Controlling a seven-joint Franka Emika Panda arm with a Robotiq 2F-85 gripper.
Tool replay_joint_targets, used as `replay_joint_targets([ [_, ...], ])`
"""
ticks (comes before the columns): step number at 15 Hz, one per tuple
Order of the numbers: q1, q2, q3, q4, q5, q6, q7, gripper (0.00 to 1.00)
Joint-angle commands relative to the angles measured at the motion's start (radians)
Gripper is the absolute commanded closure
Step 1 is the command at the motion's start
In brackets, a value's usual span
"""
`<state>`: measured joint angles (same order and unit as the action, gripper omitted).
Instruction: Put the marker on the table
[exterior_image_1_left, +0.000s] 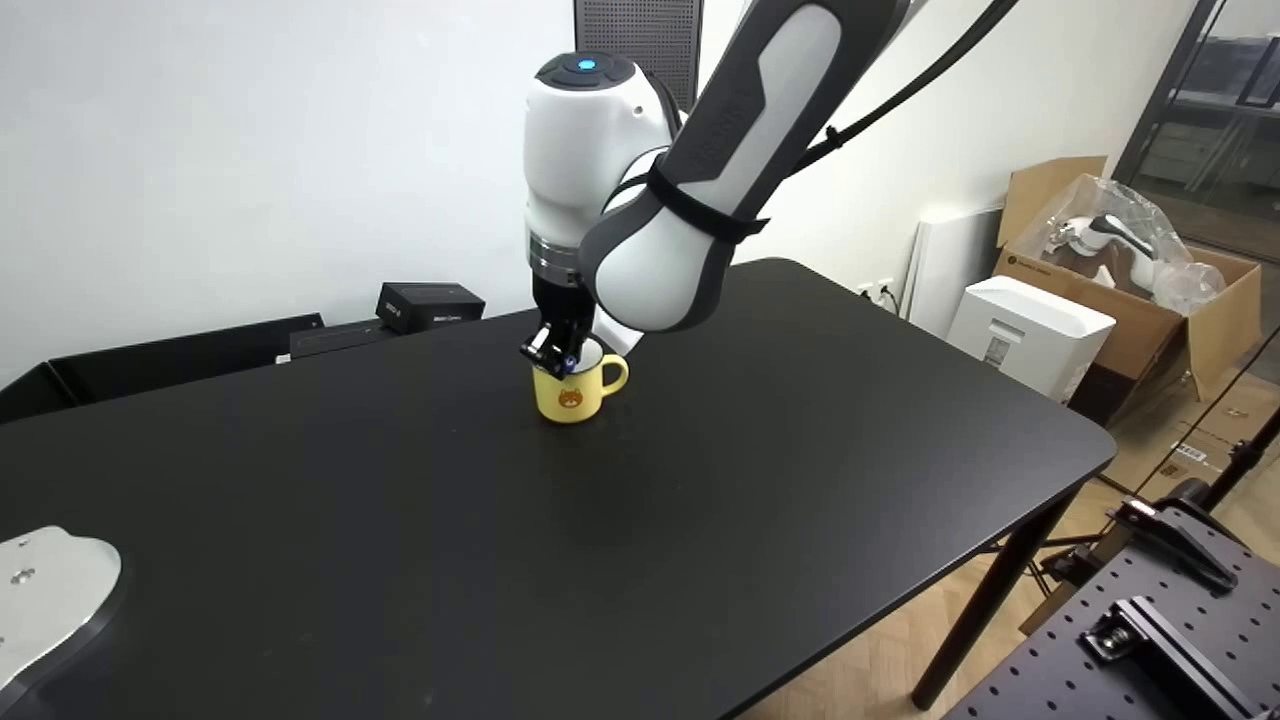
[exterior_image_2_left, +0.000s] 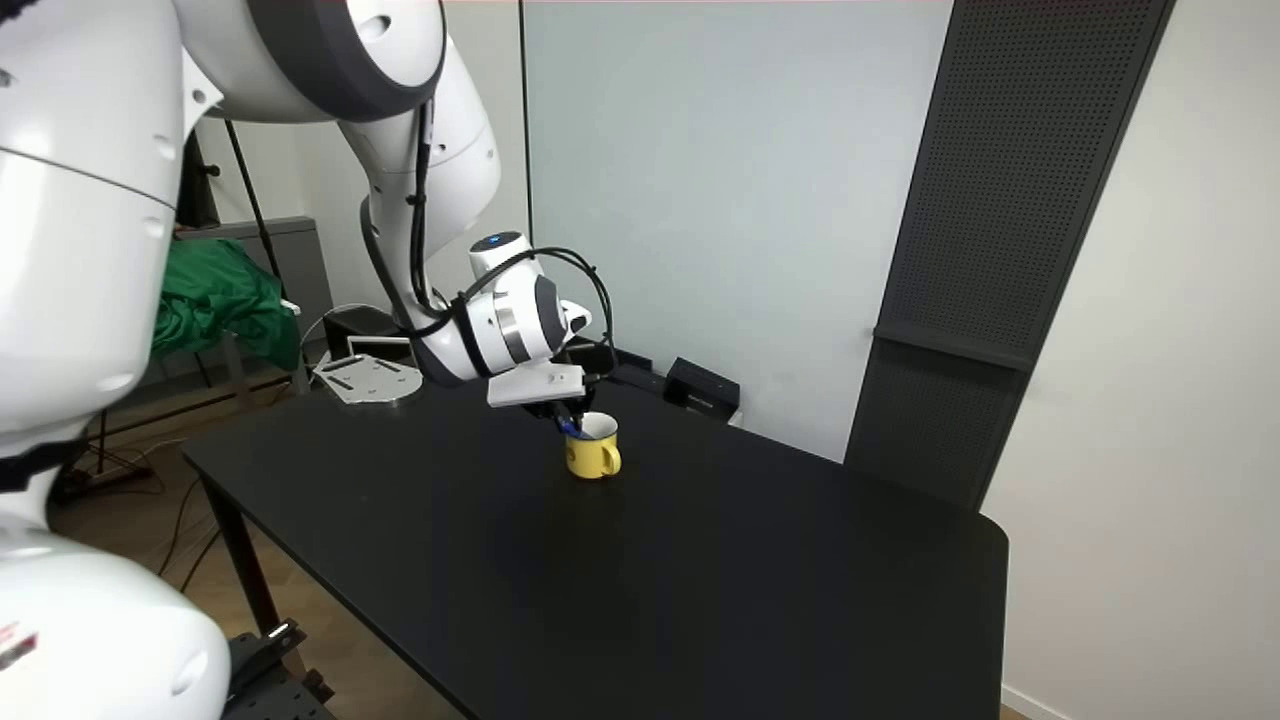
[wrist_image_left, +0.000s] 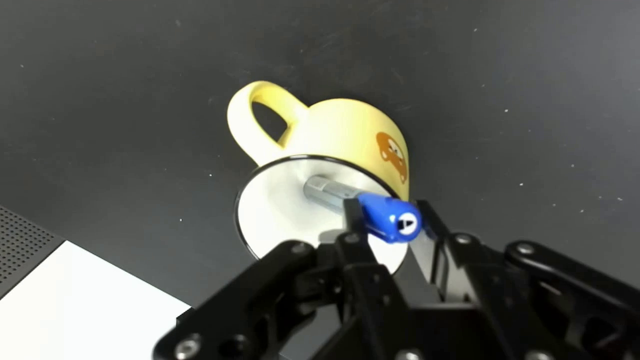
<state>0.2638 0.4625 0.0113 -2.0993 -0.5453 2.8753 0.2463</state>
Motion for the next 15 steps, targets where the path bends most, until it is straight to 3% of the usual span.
replay_joint_targets([
  [1,-0.001,-0.024,0.001,-0.003,0.021,-0.016,0.022,0.97],
  [8,0.027,-0.108,-0.033,-0.041,0.149,-0.065,-0.005,0.95],
  [15,0.044,-0.296,-0.078,-0.122,0.075,-0.061,0.048,0.95],
])
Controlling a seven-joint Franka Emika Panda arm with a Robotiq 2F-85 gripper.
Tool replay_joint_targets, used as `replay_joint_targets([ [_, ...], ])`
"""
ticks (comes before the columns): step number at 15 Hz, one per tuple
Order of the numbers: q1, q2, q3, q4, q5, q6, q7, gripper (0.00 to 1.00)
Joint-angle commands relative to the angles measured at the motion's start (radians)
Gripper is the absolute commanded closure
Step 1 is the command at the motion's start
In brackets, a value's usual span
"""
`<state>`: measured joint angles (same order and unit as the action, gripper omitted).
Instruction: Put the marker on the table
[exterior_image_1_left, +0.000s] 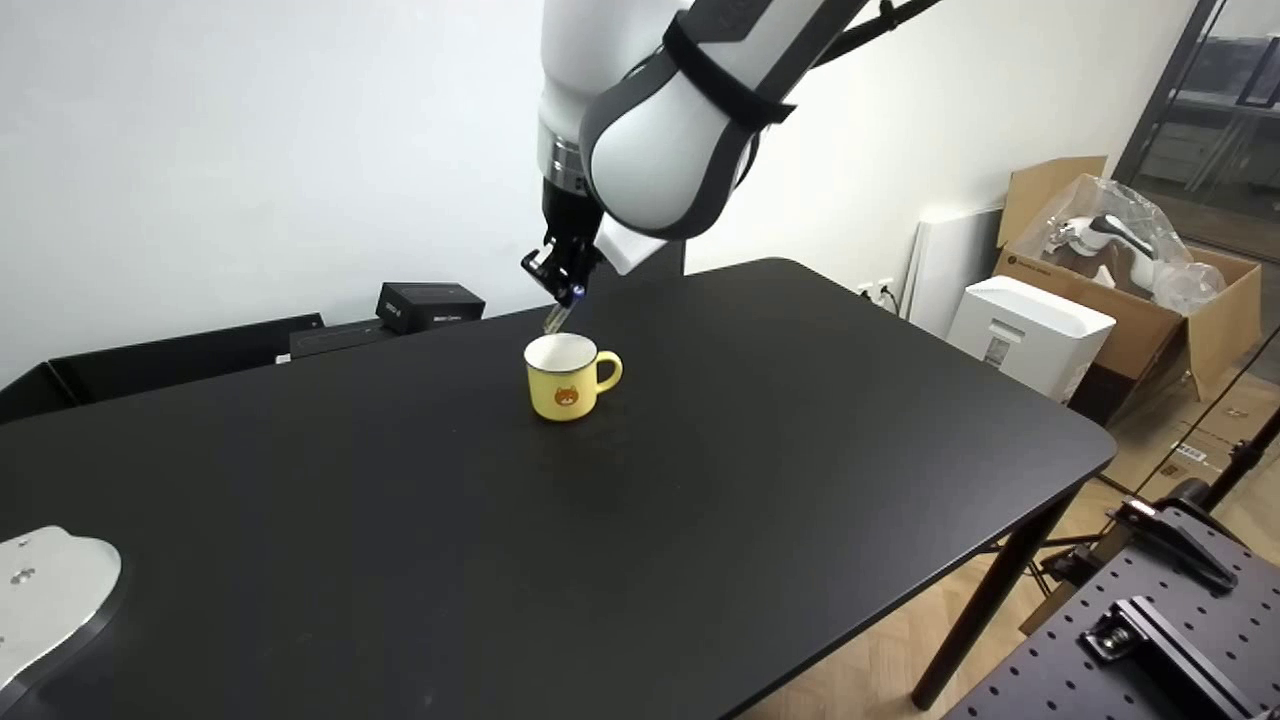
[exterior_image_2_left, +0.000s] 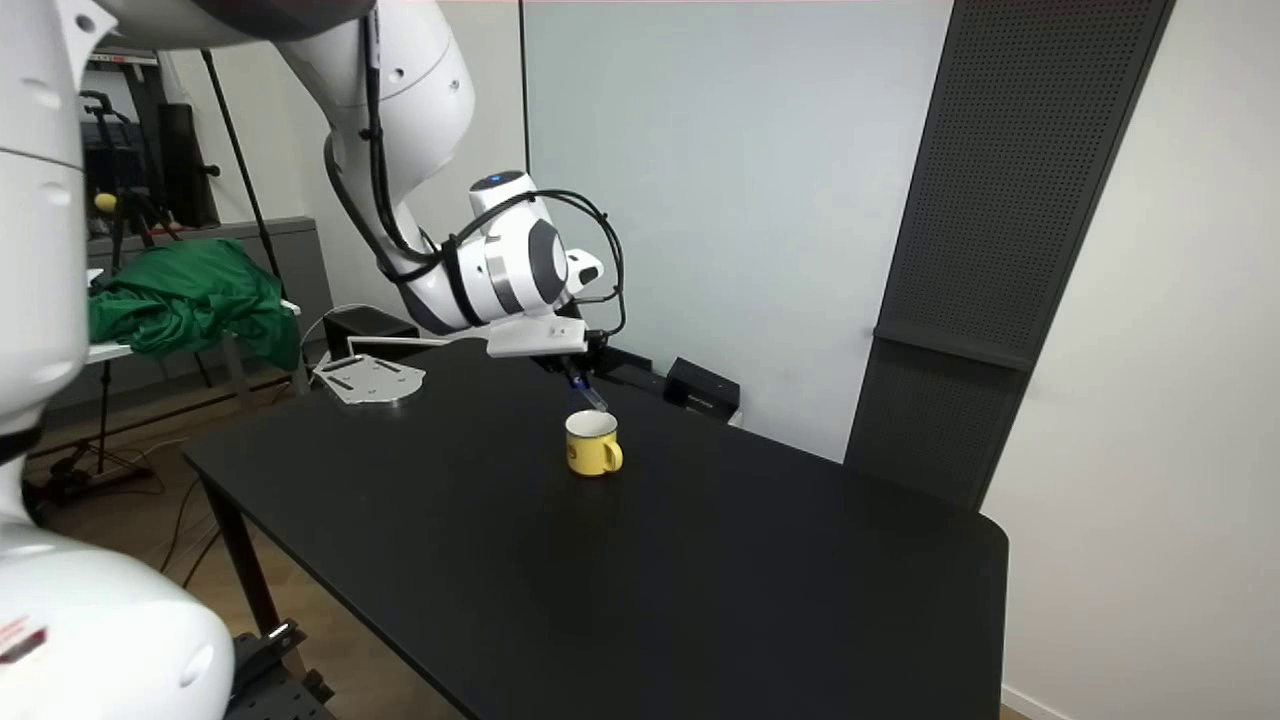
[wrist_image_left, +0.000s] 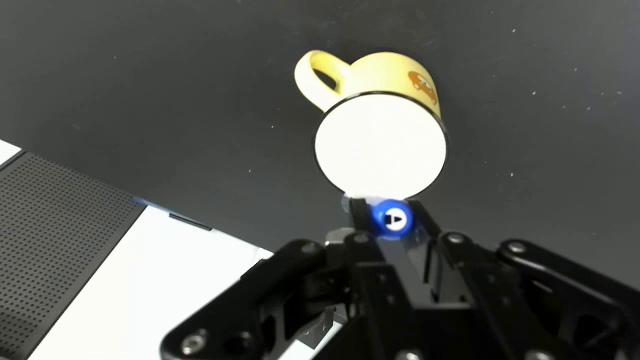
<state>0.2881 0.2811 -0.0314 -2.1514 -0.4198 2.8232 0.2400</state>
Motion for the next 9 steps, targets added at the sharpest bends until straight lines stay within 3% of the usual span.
replay_joint_targets([
  [1,0.021,-0.144,-0.046,-0.085,-0.076,-0.005,0.068,0.95],
  [4,0.0,-0.197,-0.066,-0.127,-0.115,0.015,0.095,0.95],
  [9,-0.044,-0.167,-0.086,-0.185,-0.061,0.125,0.034,0.95],
])
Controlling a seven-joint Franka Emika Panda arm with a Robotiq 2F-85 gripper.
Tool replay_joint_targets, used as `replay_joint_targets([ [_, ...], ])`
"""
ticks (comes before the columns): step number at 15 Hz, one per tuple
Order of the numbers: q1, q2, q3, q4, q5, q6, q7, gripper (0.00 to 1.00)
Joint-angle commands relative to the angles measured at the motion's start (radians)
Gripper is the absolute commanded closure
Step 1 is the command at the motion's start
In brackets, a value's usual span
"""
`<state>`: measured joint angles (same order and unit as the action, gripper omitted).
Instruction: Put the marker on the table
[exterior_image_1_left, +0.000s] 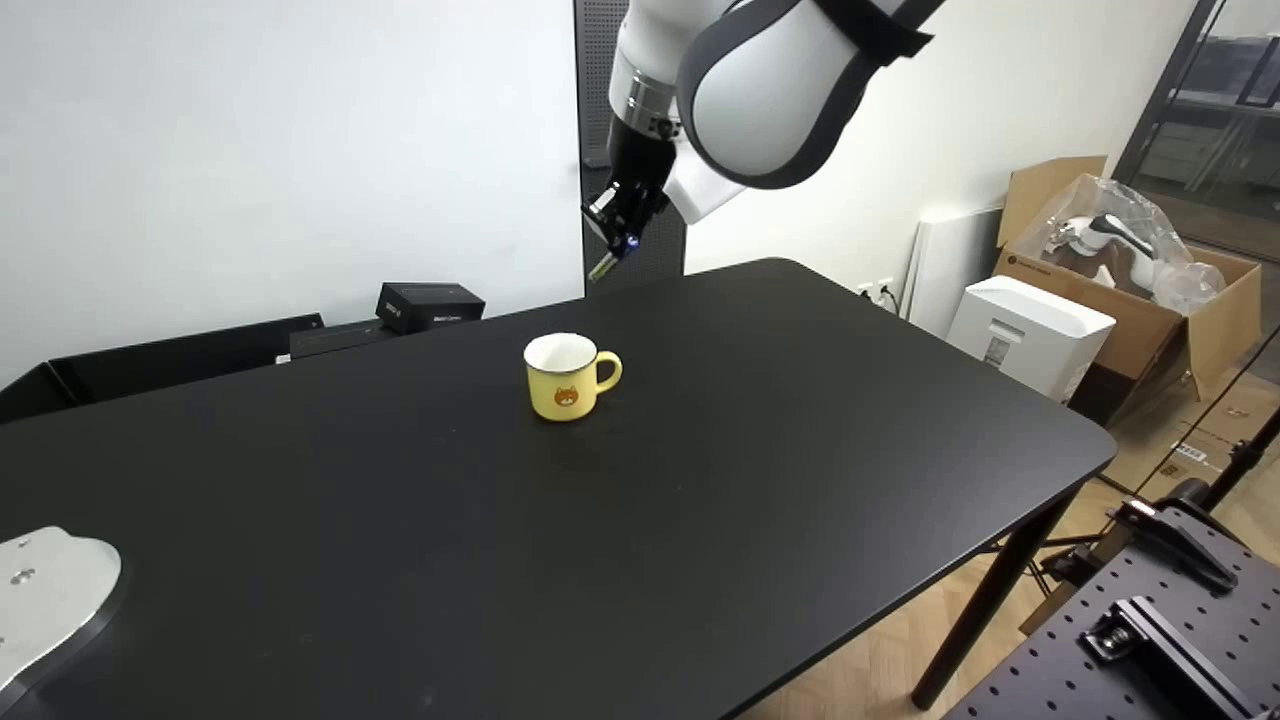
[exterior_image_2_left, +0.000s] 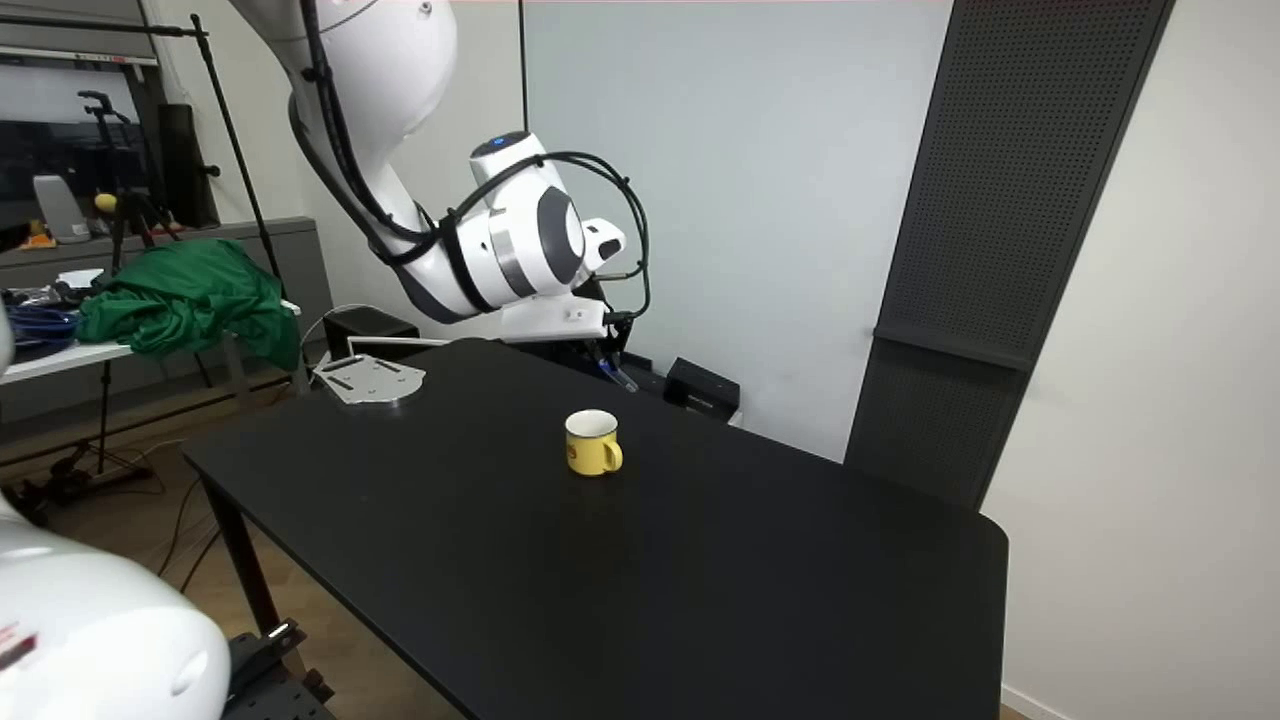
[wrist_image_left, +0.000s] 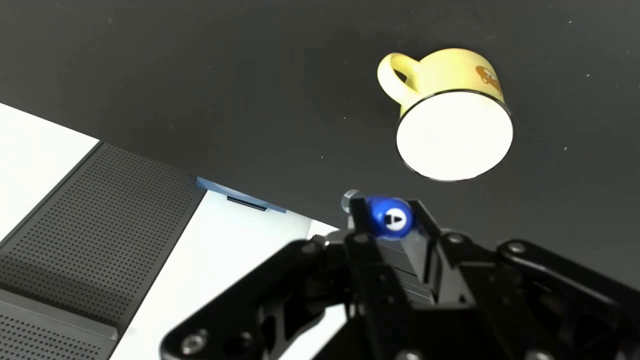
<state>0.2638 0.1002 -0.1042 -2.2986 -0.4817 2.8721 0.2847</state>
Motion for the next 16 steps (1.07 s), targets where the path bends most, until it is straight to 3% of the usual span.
replay_joint_targets([
  [1,-0.027,0.026,-0.016,-0.047,-0.003,0.108,-0.024,0.95],
  [8,-0.106,0.141,0.028,-0.081,0.083,0.261,-0.13,0.95],
  [16,-0.228,0.258,0.122,-0.049,0.132,0.26,-0.197,0.95],
])
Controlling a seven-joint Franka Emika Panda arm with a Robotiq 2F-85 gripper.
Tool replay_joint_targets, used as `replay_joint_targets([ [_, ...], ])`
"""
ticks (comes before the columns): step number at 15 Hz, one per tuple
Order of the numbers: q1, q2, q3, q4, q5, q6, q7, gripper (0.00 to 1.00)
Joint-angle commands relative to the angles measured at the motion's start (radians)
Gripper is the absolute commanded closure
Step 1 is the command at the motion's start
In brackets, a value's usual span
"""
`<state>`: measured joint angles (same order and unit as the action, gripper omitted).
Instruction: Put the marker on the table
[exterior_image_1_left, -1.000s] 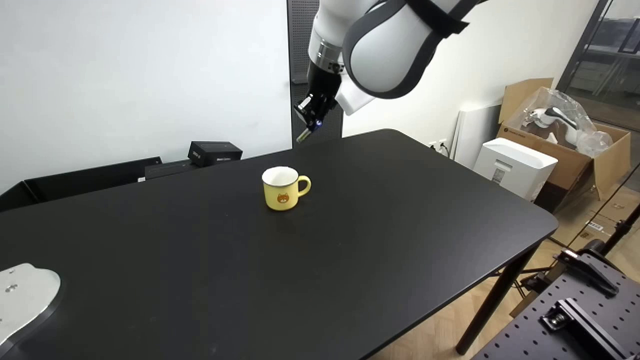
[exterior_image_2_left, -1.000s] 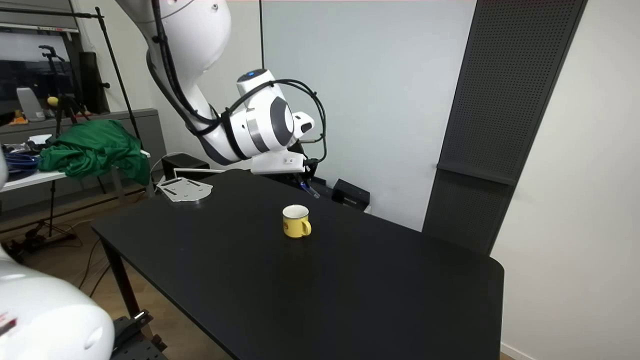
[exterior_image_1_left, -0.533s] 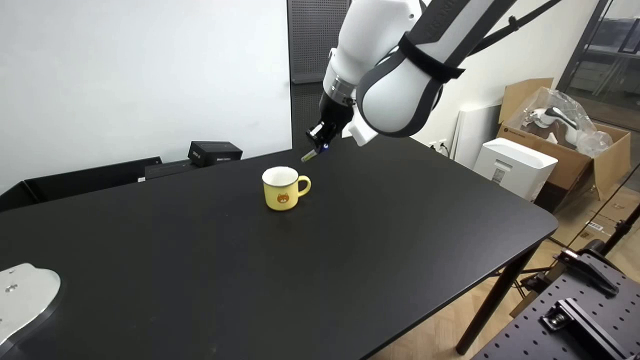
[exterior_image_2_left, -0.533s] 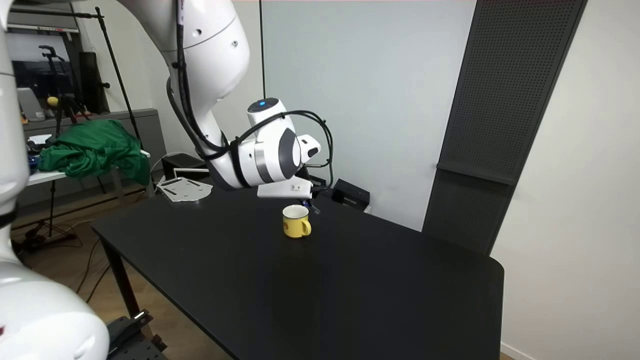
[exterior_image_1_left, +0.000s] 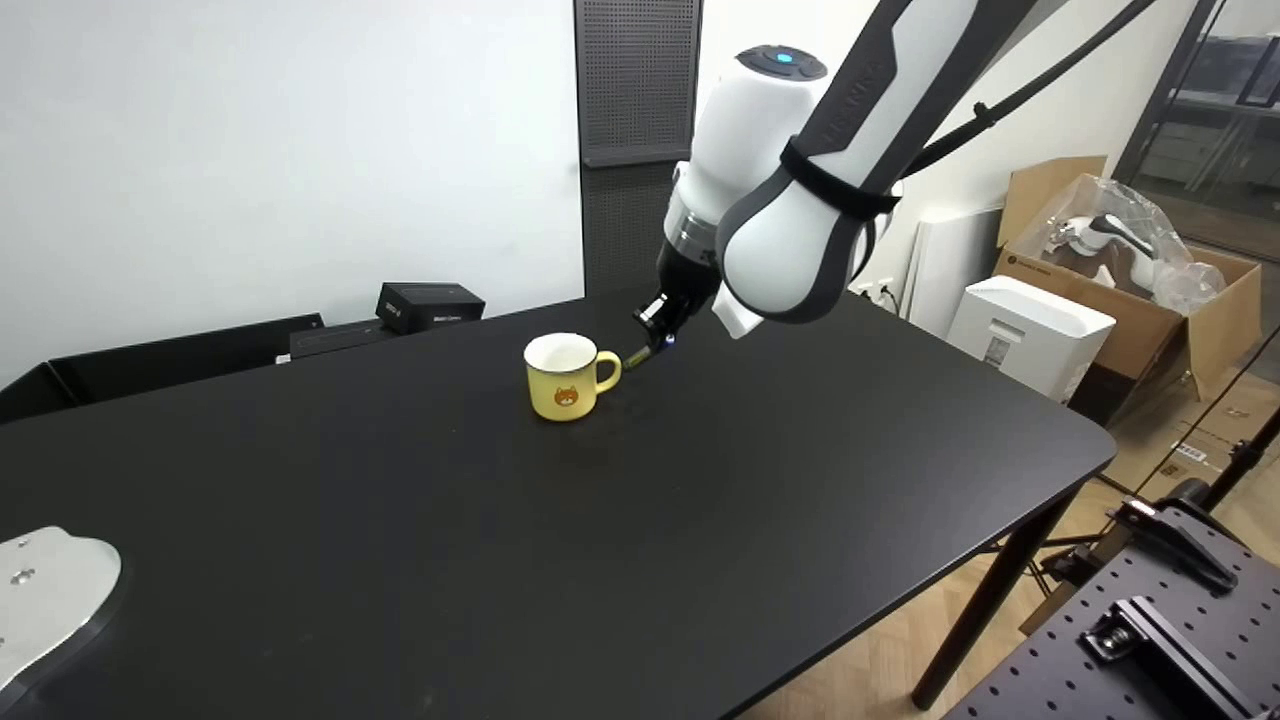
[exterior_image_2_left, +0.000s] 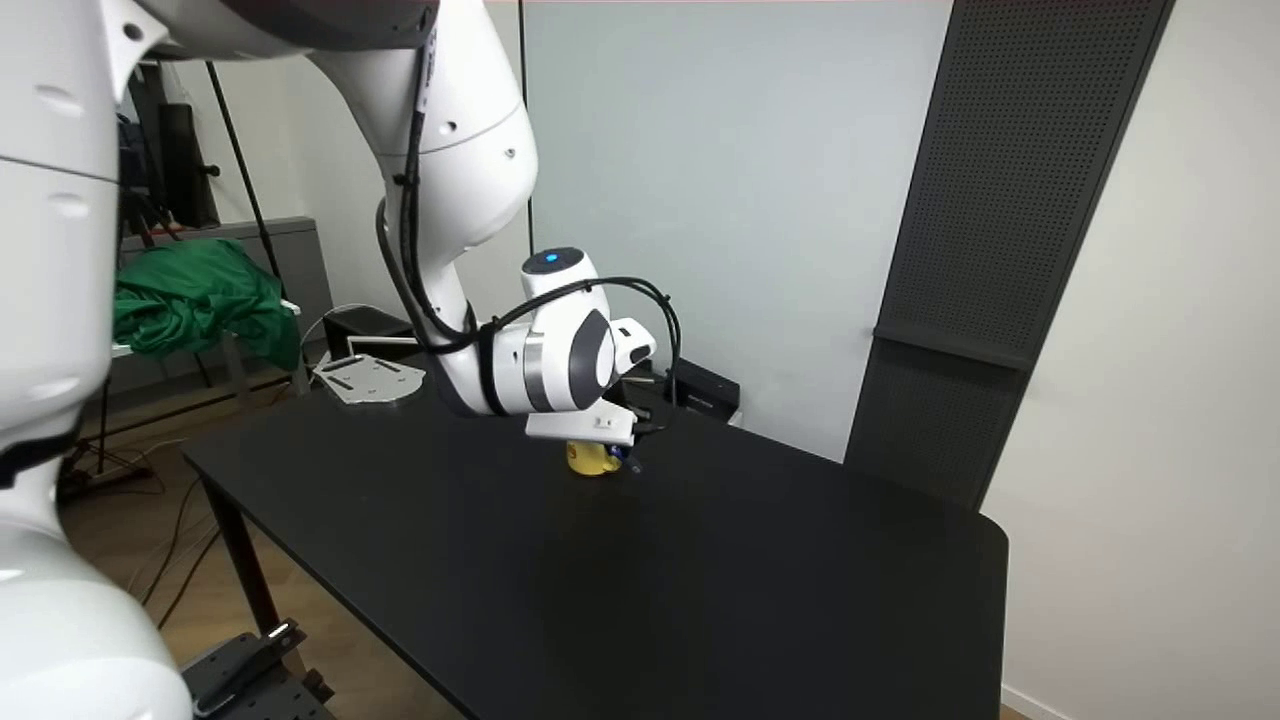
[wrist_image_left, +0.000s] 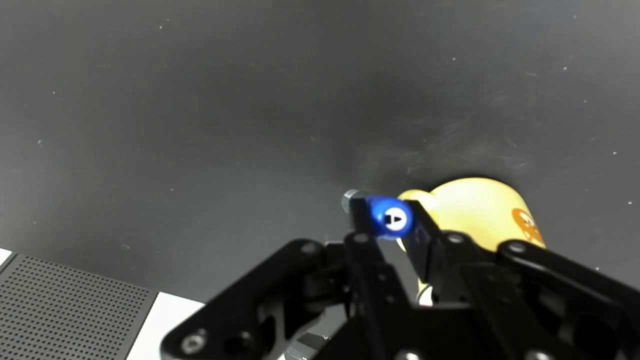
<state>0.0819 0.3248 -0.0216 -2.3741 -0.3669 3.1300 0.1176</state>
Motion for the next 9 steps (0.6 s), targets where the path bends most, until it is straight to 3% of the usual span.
replay_joint_targets([
  [1,-0.06,0.042,0.05,0.031,0.017,0.001,-0.034,0.95],
  [2,-0.044,0.047,0.042,0.032,0.085,0.001,-0.094,0.95],
  [8,-0.051,0.073,0.054,0.061,0.17,-0.013,-0.188,0.95],
  [9,-0.052,0.077,0.055,0.067,0.177,-0.021,-0.195,0.53],
])
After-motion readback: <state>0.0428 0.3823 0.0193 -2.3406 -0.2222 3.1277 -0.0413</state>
